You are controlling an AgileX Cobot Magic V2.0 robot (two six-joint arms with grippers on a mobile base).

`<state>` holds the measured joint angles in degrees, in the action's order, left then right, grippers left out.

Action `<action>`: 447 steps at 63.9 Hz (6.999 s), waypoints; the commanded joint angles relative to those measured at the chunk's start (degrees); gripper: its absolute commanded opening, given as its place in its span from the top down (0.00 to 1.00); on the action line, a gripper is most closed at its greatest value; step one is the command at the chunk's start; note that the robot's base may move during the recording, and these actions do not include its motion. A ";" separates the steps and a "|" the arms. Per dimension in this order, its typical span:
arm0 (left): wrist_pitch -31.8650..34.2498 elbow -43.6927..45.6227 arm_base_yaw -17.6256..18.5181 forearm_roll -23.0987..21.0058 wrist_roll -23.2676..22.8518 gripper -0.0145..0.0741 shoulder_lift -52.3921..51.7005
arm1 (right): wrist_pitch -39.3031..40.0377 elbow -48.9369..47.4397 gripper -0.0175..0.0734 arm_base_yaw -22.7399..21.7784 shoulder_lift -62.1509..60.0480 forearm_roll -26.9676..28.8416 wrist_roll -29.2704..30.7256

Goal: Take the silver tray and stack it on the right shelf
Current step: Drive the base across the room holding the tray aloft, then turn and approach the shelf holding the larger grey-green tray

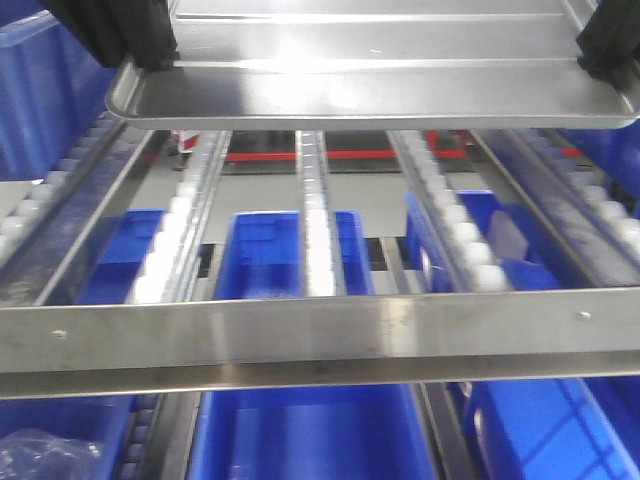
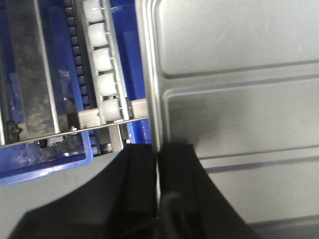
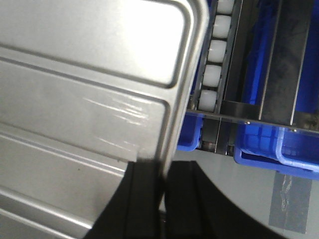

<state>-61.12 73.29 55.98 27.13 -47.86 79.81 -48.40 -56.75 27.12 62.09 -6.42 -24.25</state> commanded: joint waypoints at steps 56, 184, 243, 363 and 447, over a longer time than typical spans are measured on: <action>-2.39 1.37 0.33 4.06 2.13 0.94 -2.07 | 2.72 -1.53 0.74 -0.11 -1.34 -3.74 1.43; -2.49 1.37 0.33 3.96 2.13 0.94 -2.07 | 2.72 -1.53 0.74 -0.11 -1.34 -3.74 1.43; -3.05 1.37 0.33 3.83 2.13 0.94 -2.07 | 2.70 -1.53 0.74 -0.11 -1.34 -3.74 1.43; -3.57 1.37 0.33 4.12 2.13 0.94 -1.95 | 2.71 -1.53 0.74 -0.11 -1.34 -3.74 1.43; -3.57 1.37 0.33 3.87 2.13 0.94 -1.95 | 2.65 -1.53 0.74 -0.11 -1.34 -3.74 1.43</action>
<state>-61.78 73.39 55.98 27.03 -47.86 79.81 -48.50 -56.56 27.26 62.06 -6.16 -24.25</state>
